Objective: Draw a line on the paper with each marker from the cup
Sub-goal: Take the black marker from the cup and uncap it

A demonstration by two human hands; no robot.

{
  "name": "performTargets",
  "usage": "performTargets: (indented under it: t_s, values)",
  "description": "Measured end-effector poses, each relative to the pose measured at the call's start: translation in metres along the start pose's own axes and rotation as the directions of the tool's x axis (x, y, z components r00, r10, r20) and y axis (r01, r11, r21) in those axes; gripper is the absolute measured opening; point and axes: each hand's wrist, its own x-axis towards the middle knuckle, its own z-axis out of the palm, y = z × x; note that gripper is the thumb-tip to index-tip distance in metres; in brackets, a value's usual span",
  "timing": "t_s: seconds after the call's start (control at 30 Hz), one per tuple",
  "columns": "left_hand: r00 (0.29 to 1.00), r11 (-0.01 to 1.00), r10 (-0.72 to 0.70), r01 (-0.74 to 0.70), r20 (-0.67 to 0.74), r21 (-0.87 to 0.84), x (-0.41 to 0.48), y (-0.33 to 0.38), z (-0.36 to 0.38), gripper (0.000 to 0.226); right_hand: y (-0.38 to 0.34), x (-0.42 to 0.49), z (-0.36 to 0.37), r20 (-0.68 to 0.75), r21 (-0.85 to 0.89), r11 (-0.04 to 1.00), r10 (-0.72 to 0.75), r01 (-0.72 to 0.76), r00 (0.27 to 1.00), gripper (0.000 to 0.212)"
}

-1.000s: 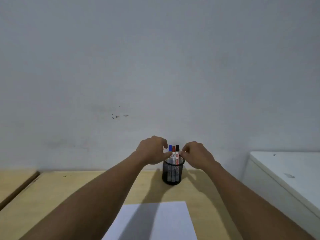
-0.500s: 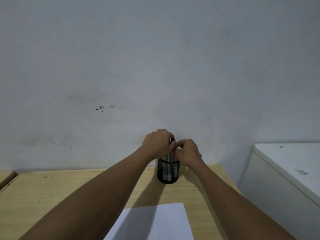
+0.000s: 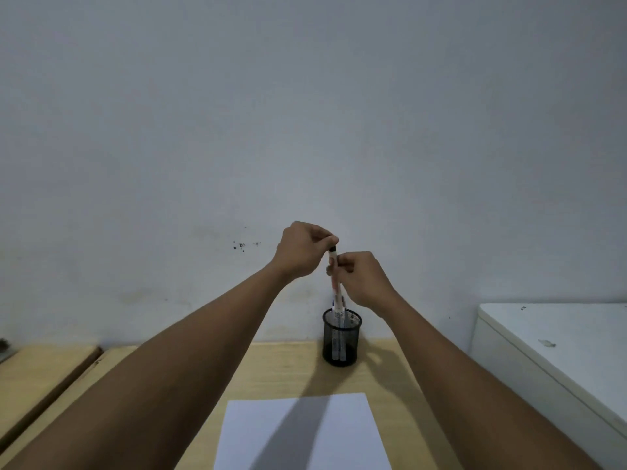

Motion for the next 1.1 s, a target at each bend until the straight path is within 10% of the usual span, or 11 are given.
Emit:
performTargets:
  t_s: [1.1]
  values:
    - [0.914, 0.944, -0.325, 0.297, -0.242, -0.142, -0.107, -0.11, -0.096, 0.014, -0.019, -0.069, 0.143, 0.046, -0.197, 0.98, 0.029, -0.02, 0.999, 0.022]
